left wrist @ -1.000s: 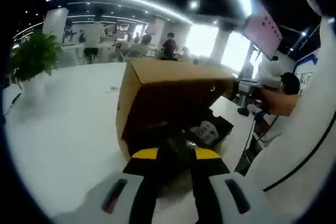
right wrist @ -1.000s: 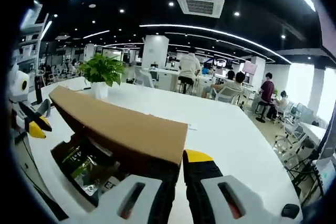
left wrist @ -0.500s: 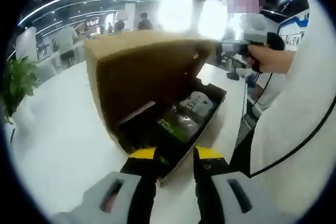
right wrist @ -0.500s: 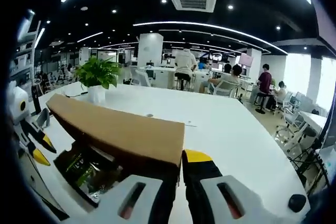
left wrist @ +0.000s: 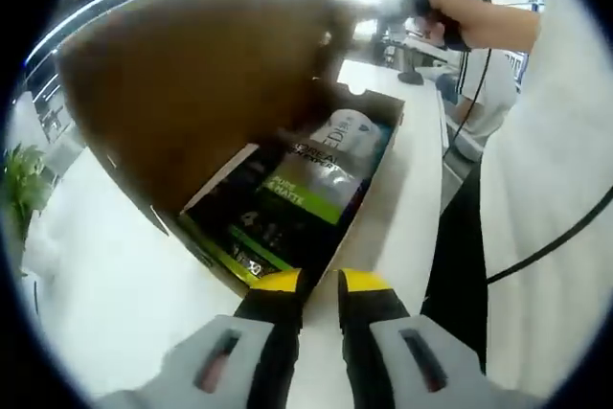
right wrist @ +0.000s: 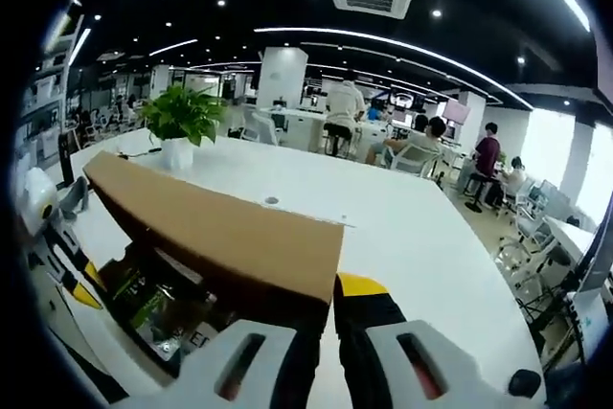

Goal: Operate the shoe box by opening the lid, removing the specified soft item, and placing it in the target area until the item is outside and the box remains undamaged.

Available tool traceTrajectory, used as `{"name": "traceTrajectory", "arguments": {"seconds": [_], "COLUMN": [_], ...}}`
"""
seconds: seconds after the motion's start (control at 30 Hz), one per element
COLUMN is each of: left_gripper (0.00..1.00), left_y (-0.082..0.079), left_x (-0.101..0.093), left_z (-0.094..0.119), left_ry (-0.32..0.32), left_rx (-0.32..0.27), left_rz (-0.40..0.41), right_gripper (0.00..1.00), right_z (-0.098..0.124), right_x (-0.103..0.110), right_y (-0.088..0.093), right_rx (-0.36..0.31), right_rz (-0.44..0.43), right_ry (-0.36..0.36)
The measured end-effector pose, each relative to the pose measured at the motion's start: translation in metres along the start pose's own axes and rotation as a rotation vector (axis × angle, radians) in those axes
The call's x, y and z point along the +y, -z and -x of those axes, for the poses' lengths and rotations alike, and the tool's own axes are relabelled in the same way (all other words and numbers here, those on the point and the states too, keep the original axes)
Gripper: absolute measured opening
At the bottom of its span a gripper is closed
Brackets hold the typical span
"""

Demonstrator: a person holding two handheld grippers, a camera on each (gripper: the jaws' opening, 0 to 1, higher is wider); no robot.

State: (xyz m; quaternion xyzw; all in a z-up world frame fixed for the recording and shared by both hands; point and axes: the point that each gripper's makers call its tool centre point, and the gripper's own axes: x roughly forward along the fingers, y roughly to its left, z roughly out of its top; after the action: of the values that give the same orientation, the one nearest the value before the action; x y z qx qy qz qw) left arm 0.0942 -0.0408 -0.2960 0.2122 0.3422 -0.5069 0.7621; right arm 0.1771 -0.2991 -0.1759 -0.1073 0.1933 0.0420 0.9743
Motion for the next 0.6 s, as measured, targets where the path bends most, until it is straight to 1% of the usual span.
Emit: {"name": "traceTrajectory", "arguments": {"seconds": [0.03,0.07,0.1,0.13,0.17,0.2,0.23,0.27,0.3,0.33,0.37,0.4,0.43,0.47,0.5,0.53,0.57,0.6], "left_gripper": [0.1,0.1,0.1,0.1,0.1,0.09,0.09,0.09,0.09,0.09,0.08,0.05,0.05,0.05,0.05,0.05,0.05,0.05], "left_y": [0.0,0.001,0.002,0.002,0.003,0.004,0.006,0.008,0.01,0.013,0.013,0.011,0.011,0.012,0.012,0.014,0.016,0.016], "left_x": [-0.001,-0.001,-0.001,-0.002,-0.001,-0.002,-0.004,-0.005,-0.006,-0.009,-0.009,-0.004,-0.006,-0.006,-0.006,-0.006,-0.006,-0.007], "left_z": [-0.001,0.0,-0.002,-0.003,-0.004,-0.005,-0.006,-0.007,-0.008,-0.01,-0.01,-0.011,-0.011,-0.012,-0.013,-0.014,-0.016,-0.016], "left_ry": [0.006,0.009,0.024,0.034,0.038,0.046,0.064,0.074,0.084,0.113,0.117,0.096,0.119,0.117,0.11,0.105,0.101,0.099], "left_rx": [0.007,0.012,0.015,0.02,0.035,0.047,0.082,0.099,0.114,0.132,0.135,0.126,0.124,0.122,0.125,0.145,0.156,0.159], "left_rz": [-0.014,-0.028,-0.059,-0.072,-0.109,-0.13,-0.206,-0.251,-0.293,-0.327,-0.313,-0.298,-0.296,-0.305,-0.307,-0.354,-0.391,-0.4], "right_gripper": [0.01,0.01,0.02,0.01,0.01,0.01,0.02,0.02,0.05,0.1,0.09,0.06,0.01,0.0,0.0,0.0,0.0,0.0], "right_z": [0.0,0.0,0.0,0.0,0.0,0.0,-0.001,-0.002,-0.002,-0.001,-0.003,-0.005,-0.007,-0.006,-0.007,-0.007,-0.007,-0.007], "right_x": [0.001,0.001,0.001,0.0,0.0,-0.001,-0.001,0.0,-0.003,-0.01,-0.008,-0.004,0.0,0.001,-0.003,-0.002,-0.003,-0.003], "right_y": [0.0,0.001,0.001,0.001,0.001,0.001,0.002,0.005,0.008,0.013,0.009,0.005,0.001,0.003,0.002,0.001,0.001,0.001], "right_rx": [0.003,0.003,0.004,0.006,0.01,0.017,0.034,0.06,0.089,0.131,0.114,0.087,0.067,0.079,0.085,0.08,0.077,0.076], "right_rz": [0.02,0.021,0.018,0.015,0.005,-0.001,-0.005,-0.005,-0.005,-0.01,-0.032,-0.079,-0.116,-0.167,-0.133,-0.118,-0.156,-0.157], "right_ry": [0.005,0.006,0.009,0.012,0.01,0.008,0.002,-0.006,0.007,0.048,0.026,-0.001,-0.034,-0.02,0.004,-0.003,-0.003,-0.003]}}
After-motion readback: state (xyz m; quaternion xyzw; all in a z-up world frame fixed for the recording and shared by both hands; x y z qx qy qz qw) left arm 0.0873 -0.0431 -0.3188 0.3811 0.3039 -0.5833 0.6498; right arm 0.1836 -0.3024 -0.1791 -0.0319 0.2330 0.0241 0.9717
